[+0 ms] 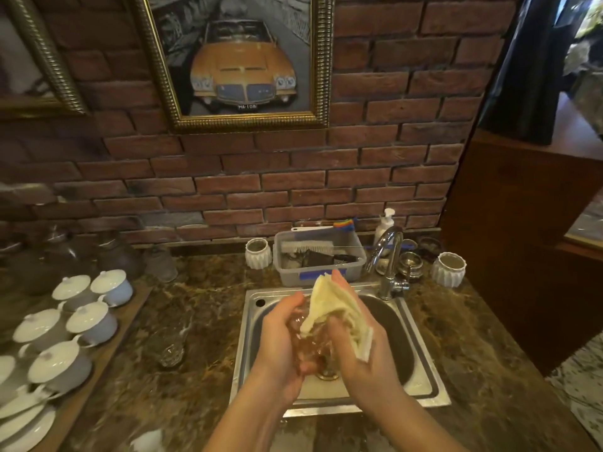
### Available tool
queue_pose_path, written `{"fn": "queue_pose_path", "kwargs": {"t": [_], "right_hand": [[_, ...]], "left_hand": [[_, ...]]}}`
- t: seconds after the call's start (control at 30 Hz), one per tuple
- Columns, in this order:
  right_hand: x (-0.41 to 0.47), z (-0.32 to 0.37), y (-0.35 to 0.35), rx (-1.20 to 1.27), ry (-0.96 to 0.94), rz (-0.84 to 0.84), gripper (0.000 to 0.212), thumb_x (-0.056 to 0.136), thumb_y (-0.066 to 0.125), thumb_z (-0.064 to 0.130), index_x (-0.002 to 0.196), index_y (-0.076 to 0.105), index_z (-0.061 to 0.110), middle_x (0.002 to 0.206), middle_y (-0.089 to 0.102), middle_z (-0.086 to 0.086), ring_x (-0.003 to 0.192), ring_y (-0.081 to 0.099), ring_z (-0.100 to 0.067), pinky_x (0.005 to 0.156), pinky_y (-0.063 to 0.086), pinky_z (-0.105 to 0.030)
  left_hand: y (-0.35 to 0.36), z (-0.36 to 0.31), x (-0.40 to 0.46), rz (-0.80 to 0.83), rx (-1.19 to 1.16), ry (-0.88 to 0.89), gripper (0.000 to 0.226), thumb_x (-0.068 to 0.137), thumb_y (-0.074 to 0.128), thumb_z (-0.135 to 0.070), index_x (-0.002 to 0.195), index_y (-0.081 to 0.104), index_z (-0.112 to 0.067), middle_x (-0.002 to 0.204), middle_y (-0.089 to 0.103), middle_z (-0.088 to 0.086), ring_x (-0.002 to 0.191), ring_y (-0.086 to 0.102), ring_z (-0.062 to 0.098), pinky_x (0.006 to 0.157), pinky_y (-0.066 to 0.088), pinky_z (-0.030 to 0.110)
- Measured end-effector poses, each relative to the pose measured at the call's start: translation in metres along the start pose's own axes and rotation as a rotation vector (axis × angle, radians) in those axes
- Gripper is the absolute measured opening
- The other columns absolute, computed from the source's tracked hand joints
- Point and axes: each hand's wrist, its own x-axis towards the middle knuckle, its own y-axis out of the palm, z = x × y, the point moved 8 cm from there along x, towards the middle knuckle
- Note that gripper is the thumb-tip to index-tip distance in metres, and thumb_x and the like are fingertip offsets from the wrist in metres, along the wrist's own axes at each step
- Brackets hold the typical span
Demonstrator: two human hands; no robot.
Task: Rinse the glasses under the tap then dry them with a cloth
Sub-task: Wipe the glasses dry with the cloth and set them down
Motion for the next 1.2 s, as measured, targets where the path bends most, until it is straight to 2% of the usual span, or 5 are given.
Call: {"fn": "queue_pose_path", "kwargs": {"t": [0.23,0.57,0.77,0.9,1.2], "right_hand": [[-0.005,-0.007,0.008,0.221,0.389,-0.021,0.033,0.1,0.051,0.039,0.095,0.075,0.016,0.079,0.079,0.008,0.075,0.075,-0.003,0.071,0.055,-0.023],[-0.006,0.014,0.009,-0.282,-0.333,0.165,0.047,0.101,0.048,0.045,0.132,0.065,0.014,0.136,0.062,0.006,0.131,0.055,-0.018,0.107,0.045,-0.035],[0.013,-0.006,0.014,0.344,0.217,0.214,0.077,0.086,0.045,0.079,0.137,0.06,0.023,0.134,0.065,-0.001,0.121,0.065,-0.025,0.104,0.05,-0.05],[0.019,0.0,0.005,0.9,0.457,0.19,0.06,0.099,0.031,0.054,0.146,0.045,0.019,0.146,0.059,-0.003,0.135,0.056,-0.027,0.115,0.036,-0.053],[0.021,0.001,0.001,0.003,0.31,0.01,0.031,0.103,0.034,0.055,0.108,0.064,0.052,0.128,0.065,0.016,0.112,0.061,0.001,0.099,0.049,-0.029]], "left_hand": [[-0.008,-0.039,-0.022,-0.162,0.924,1.146,0.027,0.092,0.055,-0.044,0.106,0.05,-0.021,0.095,0.054,0.0,0.078,0.058,0.014,0.068,0.047,0.027],[-0.017,0.018,-0.003,0.059,0.406,-0.128,0.04,0.101,0.043,-0.053,0.086,0.061,-0.021,0.067,0.062,-0.002,0.054,0.05,0.011,0.04,0.026,0.02],[-0.023,0.003,0.013,-0.068,0.427,0.219,0.058,0.078,0.06,-0.071,0.123,0.055,-0.034,0.108,0.077,-0.003,0.107,0.072,0.025,0.099,0.054,0.057],[-0.021,-0.02,0.01,-0.039,0.261,0.259,0.038,0.099,0.059,-0.04,0.129,0.057,-0.016,0.098,0.078,0.0,0.092,0.075,0.016,0.084,0.055,0.04],[-0.006,-0.029,-0.002,-0.076,0.339,0.487,0.038,0.091,0.059,-0.053,0.111,0.052,-0.02,0.094,0.072,0.002,0.086,0.07,0.022,0.078,0.056,0.054]]}}
